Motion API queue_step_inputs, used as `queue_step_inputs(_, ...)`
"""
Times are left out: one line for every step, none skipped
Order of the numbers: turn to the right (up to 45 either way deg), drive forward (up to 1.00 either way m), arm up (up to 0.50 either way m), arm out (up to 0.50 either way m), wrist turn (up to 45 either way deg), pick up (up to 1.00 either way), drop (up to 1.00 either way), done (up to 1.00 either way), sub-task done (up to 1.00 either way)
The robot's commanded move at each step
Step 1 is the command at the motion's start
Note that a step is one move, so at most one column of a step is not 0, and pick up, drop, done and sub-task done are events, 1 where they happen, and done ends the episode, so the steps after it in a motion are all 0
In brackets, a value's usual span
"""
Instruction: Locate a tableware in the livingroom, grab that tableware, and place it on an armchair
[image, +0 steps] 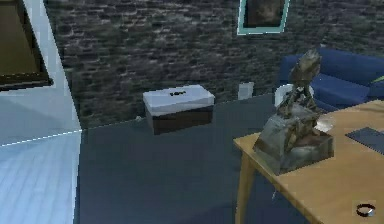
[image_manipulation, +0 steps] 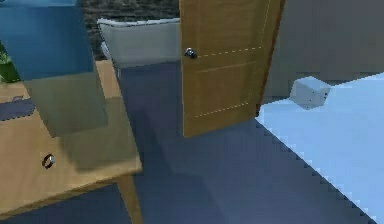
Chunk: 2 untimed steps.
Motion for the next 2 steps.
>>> queue_step_inputs(0.0,1.0,0.0,0.0,0.0,0.0,0.0,0.0,0.0)
queue_step_inputs(9.0,0.0,0.0,0.0,0.0,0.0,0.0,0.0,0.0)
